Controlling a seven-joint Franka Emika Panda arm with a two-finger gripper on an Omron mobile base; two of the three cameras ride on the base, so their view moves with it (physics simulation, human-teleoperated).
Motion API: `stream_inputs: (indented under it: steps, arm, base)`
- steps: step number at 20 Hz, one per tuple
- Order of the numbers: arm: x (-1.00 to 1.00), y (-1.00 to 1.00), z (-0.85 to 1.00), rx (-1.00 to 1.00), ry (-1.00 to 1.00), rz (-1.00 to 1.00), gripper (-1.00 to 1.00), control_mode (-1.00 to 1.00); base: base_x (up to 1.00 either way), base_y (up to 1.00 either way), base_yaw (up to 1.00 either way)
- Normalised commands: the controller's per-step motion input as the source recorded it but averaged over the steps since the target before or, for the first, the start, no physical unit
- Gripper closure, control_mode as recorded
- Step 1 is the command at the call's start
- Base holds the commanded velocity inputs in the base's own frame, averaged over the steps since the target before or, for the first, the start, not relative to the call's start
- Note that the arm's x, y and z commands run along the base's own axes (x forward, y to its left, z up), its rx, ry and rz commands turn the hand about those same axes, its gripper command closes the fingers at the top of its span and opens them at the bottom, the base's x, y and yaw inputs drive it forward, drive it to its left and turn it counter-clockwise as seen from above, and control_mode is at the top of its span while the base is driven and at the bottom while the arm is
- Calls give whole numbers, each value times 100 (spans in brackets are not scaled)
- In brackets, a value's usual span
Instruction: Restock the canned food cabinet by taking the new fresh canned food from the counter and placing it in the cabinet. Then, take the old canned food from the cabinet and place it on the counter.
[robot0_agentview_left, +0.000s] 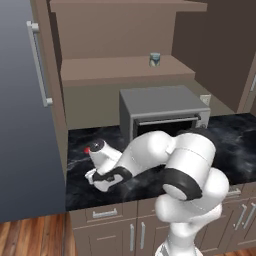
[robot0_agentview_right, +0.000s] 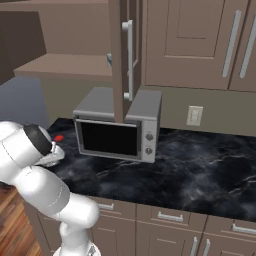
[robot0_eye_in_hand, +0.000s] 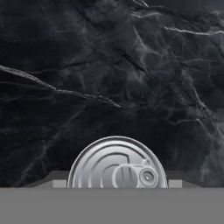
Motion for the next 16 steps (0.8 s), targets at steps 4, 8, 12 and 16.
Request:
stream_inputs:
  steps: [4, 8, 12, 16]
  arm:
    - [-22, 0, 61, 0, -2, -9, -100, -100]
    - [-77, -2, 100, 0, -11, -8, -100, -100]
    - [-100, -17, 100, 1, -23, -2, -100, -100]
    - [-100, -50, 75, 5, -28, 0, -100, -100]
  base:
    - [0, 0, 0]
    - [0, 0, 0]
    - [0, 0, 0]
    - [0, 0, 0]
